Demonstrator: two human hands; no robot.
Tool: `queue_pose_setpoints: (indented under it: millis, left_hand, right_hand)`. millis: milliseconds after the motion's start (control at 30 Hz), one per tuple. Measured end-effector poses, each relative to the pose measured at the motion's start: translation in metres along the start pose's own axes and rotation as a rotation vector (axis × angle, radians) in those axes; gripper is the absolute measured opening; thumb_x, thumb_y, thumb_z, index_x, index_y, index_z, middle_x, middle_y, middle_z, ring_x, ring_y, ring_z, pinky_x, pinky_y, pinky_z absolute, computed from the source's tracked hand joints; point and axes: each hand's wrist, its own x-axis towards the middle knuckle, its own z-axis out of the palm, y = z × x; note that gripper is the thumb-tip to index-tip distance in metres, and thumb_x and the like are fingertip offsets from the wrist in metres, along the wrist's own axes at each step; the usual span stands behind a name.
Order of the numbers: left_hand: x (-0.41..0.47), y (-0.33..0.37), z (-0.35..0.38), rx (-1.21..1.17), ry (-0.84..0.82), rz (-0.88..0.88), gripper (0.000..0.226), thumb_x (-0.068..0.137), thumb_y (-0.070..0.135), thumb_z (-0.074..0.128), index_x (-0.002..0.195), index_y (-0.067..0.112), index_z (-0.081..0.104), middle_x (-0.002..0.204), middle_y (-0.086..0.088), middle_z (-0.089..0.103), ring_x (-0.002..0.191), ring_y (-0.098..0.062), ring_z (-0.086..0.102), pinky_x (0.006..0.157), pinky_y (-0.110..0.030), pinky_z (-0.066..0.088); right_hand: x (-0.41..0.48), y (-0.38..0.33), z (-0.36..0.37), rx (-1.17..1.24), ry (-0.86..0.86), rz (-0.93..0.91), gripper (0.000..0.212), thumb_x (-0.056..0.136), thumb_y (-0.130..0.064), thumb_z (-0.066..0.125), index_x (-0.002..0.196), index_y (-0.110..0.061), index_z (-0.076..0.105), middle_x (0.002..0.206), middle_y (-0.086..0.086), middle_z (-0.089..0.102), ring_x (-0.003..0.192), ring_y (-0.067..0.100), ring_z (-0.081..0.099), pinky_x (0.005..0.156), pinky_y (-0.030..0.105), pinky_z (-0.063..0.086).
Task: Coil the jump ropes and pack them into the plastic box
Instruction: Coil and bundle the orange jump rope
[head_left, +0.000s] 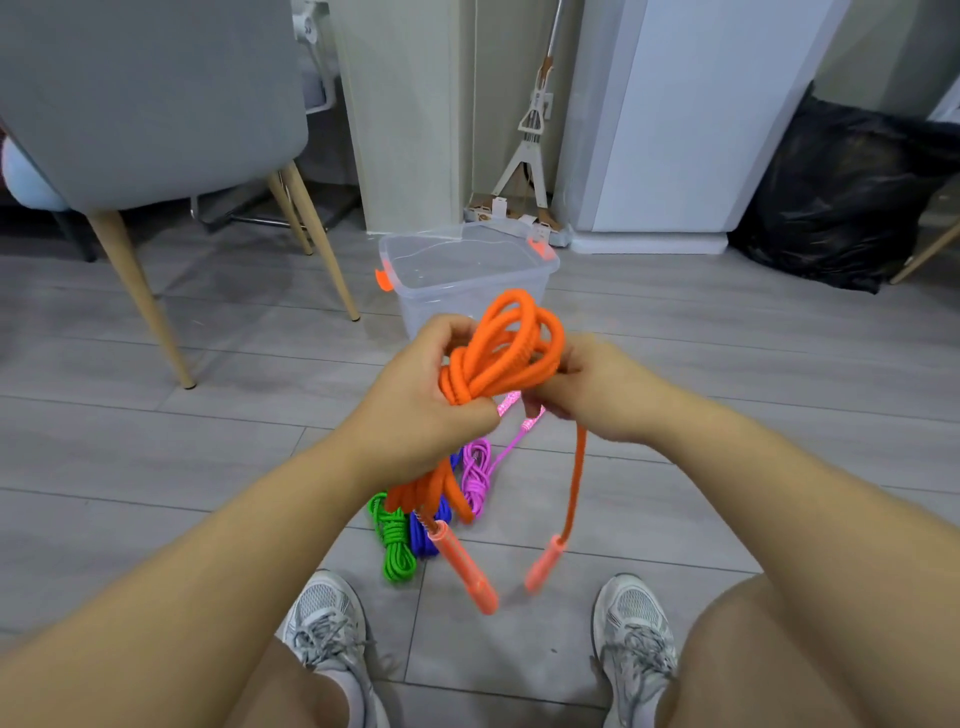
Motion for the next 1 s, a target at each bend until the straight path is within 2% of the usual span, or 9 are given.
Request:
queue_pose_setpoints:
  millis: [100,200,333,467,533,633,800,900,1000]
  left_hand:
    - [0.003,0.001,-0.002,-0.011,0.142,-0.01,0.026,0.069,0.006,0.065,0.084,0.025,0.056,0.044,0.009,0.053,0.035,-0.003,0.044,0.041,-0.015,0.038]
    - [0.006,0.0,-0.007,0.011,0.253,-0.027,0.011,0.08,0.003,0.065,0.081,0.012,0.06,0.038,0.003,0.049,0.031,-0.006,0.043,0.04,-0.016,0.038]
    - [0.011,-0.007,-0.009,0.083,0.358,-0.078,0.011,0.081,0.013,0.067,0.08,0.004,0.06,0.047,-0.005,0.052,0.033,-0.007,0.045,0.04,-0.018,0.038]
    - [0.015,-0.014,-0.01,0.218,0.395,-0.117,0.016,0.084,0.02,0.062,0.07,0.016,0.055,0.059,-0.005,0.061,0.049,-0.015,0.053,0.052,-0.028,0.044]
    - [0.018,-0.017,-0.008,0.274,0.391,-0.135,0.016,0.085,0.023,0.06,0.072,0.02,0.053,0.068,-0.006,0.064,0.059,-0.022,0.057,0.055,-0.031,0.043]
    - [0.02,-0.022,-0.013,0.347,0.297,-0.17,0.017,0.086,0.03,0.061,0.077,0.018,0.053,0.07,-0.004,0.063,0.065,-0.024,0.057,0.057,-0.03,0.041]
    - [0.016,-0.028,-0.016,0.339,-0.018,-0.204,0.023,0.079,0.031,0.064,0.074,0.012,0.051,0.063,-0.004,0.054,0.057,-0.019,0.048,0.056,-0.033,0.039]
    - [0.013,-0.023,-0.012,0.435,-0.223,-0.177,0.019,0.063,0.035,0.05,0.07,0.017,0.048,0.065,0.001,0.05,0.059,-0.013,0.045,0.057,-0.031,0.038]
    - [0.01,-0.019,-0.005,0.564,-0.346,-0.113,0.02,0.071,0.038,0.067,0.076,0.025,0.052,0.067,0.008,0.053,0.061,-0.006,0.05,0.055,-0.021,0.035]
  right_hand:
    - [-0.006,0.0,0.011,-0.106,-0.083,0.034,0.027,0.097,-0.025,0.046,0.075,-0.03,0.059,0.055,-0.01,0.057,0.046,-0.002,0.046,0.05,0.011,0.033]
    - [-0.013,-0.001,0.023,-0.206,-0.141,0.058,0.025,0.098,-0.029,0.042,0.077,-0.026,0.055,0.066,-0.006,0.057,0.051,-0.001,0.046,0.054,0.013,0.036]
    - [-0.024,-0.015,0.032,-0.284,-0.134,0.043,0.032,0.099,-0.03,0.038,0.075,-0.012,0.047,0.063,-0.002,0.043,0.056,0.009,0.037,0.06,0.028,0.034]
    - [-0.031,-0.029,0.027,-0.331,-0.124,0.031,0.036,0.099,-0.032,0.038,0.095,-0.004,0.06,0.067,0.0,0.045,0.066,0.017,0.042,0.068,0.032,0.039]
    - [-0.032,-0.031,0.026,-0.339,-0.129,0.017,0.035,0.099,-0.031,0.039,0.092,-0.004,0.06,0.067,-0.001,0.045,0.065,0.017,0.042,0.068,0.033,0.039]
    - [-0.033,-0.027,0.025,-0.31,-0.128,-0.022,0.032,0.099,-0.029,0.04,0.089,-0.003,0.055,0.065,0.001,0.043,0.06,0.014,0.038,0.064,0.034,0.035]
    - [-0.03,-0.02,0.011,-0.391,-0.06,-0.13,0.022,0.096,-0.026,0.046,0.098,-0.012,0.063,0.08,0.003,0.061,0.076,0.016,0.053,0.075,0.037,0.044]
    - [-0.022,-0.018,0.005,-0.397,0.022,-0.27,0.025,0.09,-0.03,0.049,0.097,-0.018,0.069,0.076,-0.008,0.058,0.072,0.005,0.05,0.07,0.02,0.042]
    - [-0.013,-0.015,0.002,-0.421,0.099,-0.334,0.025,0.082,-0.033,0.053,0.091,-0.018,0.072,0.077,-0.004,0.056,0.074,0.006,0.046,0.069,0.016,0.038]
